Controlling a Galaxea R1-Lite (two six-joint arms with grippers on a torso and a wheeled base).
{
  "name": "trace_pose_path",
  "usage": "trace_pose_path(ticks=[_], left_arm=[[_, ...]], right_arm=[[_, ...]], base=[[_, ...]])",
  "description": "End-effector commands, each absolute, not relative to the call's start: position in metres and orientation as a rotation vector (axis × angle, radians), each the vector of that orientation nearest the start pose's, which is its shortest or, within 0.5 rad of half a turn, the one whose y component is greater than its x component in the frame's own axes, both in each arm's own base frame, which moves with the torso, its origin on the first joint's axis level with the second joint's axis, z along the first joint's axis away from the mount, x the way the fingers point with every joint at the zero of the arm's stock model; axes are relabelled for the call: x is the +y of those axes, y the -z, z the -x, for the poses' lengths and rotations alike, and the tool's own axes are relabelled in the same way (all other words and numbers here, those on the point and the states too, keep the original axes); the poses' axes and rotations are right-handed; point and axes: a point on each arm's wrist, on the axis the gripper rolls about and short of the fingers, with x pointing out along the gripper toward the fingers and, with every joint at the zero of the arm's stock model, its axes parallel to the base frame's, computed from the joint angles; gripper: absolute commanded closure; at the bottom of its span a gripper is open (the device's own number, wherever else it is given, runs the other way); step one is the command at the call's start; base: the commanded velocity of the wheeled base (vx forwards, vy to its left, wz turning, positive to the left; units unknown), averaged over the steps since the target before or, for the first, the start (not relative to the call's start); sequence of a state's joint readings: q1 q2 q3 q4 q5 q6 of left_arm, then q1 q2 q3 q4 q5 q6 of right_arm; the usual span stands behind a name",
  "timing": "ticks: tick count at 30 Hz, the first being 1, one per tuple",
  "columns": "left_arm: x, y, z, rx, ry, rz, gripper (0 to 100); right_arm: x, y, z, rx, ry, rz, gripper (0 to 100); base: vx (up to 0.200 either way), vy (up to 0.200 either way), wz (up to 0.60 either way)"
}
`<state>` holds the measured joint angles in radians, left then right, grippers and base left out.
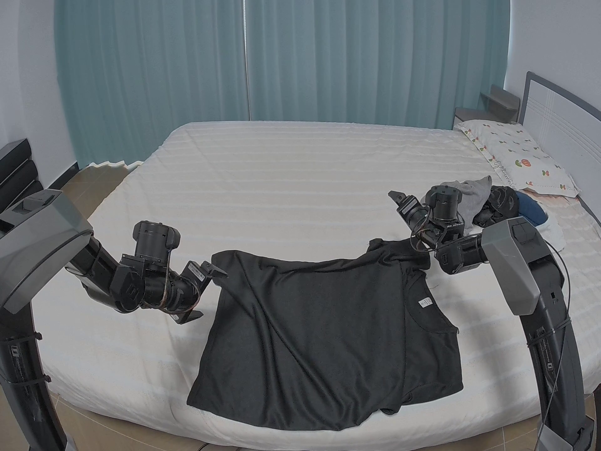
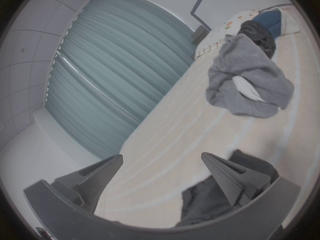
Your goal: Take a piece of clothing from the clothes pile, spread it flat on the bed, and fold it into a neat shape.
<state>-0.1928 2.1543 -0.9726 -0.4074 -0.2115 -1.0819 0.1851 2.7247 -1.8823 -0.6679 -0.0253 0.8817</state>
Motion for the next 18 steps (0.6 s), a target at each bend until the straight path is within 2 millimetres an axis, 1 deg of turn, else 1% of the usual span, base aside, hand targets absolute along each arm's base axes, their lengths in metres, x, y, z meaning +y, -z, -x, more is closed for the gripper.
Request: trace_pose_path(ticks=[1, 4, 5, 6, 7, 9, 11, 13, 14, 17, 18], left_arm=[[-0.077, -0.047, -0.369, 0.885, -0.064, 1.022, 0], [-0.077, -0.048, -0.370, 0.876, -0.058, 1.023, 0], [-0.077, -0.048, -0.370, 0.876, -0.058, 1.023, 0], [-0.077, -0.048, -0.370, 0.876, -0.058, 1.023, 0], [-0.077, -0.047, -0.370, 0.877, -0.059, 1.025, 0], [-0.077, -0.047, -0.370, 0.878, -0.062, 1.030, 0], [-0.077, -0.047, -0.370, 0.879, -0.072, 1.052, 0], [-0.077, -0.047, -0.370, 0.879, -0.074, 1.055, 0], [-0.077, -0.046, -0.369, 0.882, -0.079, 1.061, 0], [-0.077, -0.046, -0.369, 0.882, -0.080, 1.063, 0], [-0.077, -0.046, -0.369, 0.882, -0.080, 1.064, 0]], right_arm=[[0.084, -0.031, -0.517, 0.292, -0.041, -0.861, 0], [0.081, -0.037, -0.504, 0.318, -0.028, -0.859, 0], [0.081, -0.037, -0.502, 0.324, -0.027, -0.858, 0], [0.081, -0.042, -0.492, 0.344, -0.023, -0.853, 0], [0.079, -0.045, -0.487, 0.357, -0.024, -0.853, 0], [0.077, -0.047, -0.483, 0.370, -0.032, -0.852, 0], [0.066, -0.049, -0.480, 0.397, -0.048, -0.855, 0], [0.063, -0.048, -0.480, 0.401, -0.050, -0.854, 0], [0.057, -0.042, -0.481, 0.420, -0.055, -0.839, 0], [0.050, -0.032, -0.482, 0.446, -0.051, -0.810, 0], [0.047, -0.026, -0.484, 0.454, -0.048, -0.794, 0]], base=[[0.000, 0.000, 0.00], [0.000, 0.000, 0.00], [0.000, 0.000, 0.00], [0.000, 0.000, 0.00], [0.000, 0.000, 0.00], [0.000, 0.000, 0.00], [0.000, 0.000, 0.00], [0.000, 0.000, 0.00], [0.000, 0.000, 0.00], [0.000, 0.000, 0.00], [0.000, 0.000, 0.00]])
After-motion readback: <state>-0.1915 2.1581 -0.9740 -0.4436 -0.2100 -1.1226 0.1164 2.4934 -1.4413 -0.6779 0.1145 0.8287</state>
